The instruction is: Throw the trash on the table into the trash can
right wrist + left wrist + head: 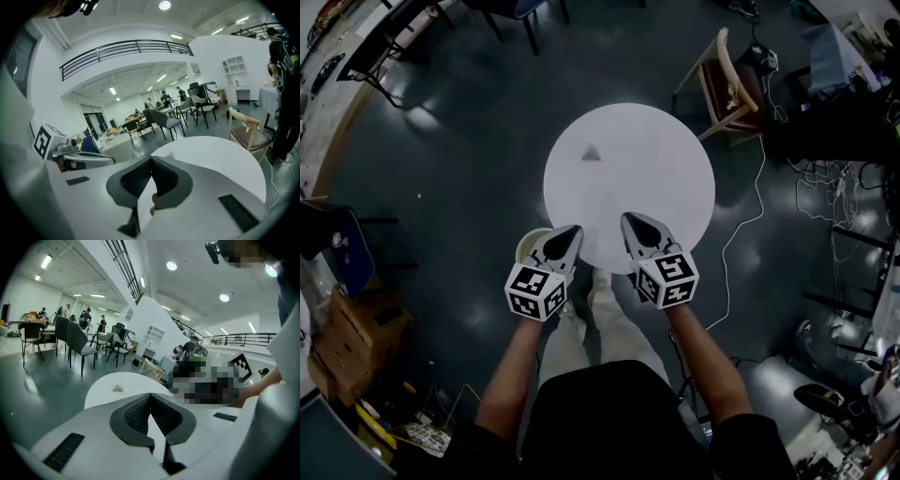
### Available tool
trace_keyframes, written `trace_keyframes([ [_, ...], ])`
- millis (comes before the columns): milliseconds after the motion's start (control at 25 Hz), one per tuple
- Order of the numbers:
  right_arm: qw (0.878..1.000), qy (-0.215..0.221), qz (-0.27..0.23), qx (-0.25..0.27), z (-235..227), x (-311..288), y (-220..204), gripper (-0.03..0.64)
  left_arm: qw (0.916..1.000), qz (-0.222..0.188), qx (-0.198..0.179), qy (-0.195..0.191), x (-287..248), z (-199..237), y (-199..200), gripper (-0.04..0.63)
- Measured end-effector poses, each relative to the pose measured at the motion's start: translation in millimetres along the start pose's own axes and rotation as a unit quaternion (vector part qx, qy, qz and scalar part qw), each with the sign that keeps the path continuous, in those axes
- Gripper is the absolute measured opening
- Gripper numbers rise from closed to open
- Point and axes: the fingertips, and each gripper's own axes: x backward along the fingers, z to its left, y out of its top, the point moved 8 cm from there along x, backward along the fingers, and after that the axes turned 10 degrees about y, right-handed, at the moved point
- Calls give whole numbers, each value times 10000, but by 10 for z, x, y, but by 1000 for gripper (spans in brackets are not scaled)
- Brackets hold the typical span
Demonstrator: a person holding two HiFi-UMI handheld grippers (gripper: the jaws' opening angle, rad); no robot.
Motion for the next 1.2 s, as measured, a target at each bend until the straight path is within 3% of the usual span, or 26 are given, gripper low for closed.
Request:
trace_keyframes([
  [440,9995,-9,147,-272,-278,-345,-316,18,9999,79,34,77,-547,243,-212,6],
  [640,9992,-50,185,-355,-448,-422,-472,18,9996,-102,-38,261,-855,279,-272,6],
  [1200,9965,-378,27,-751,-815,-688,-755,18,9991,20,-144,388,-1545,599,-398,20],
])
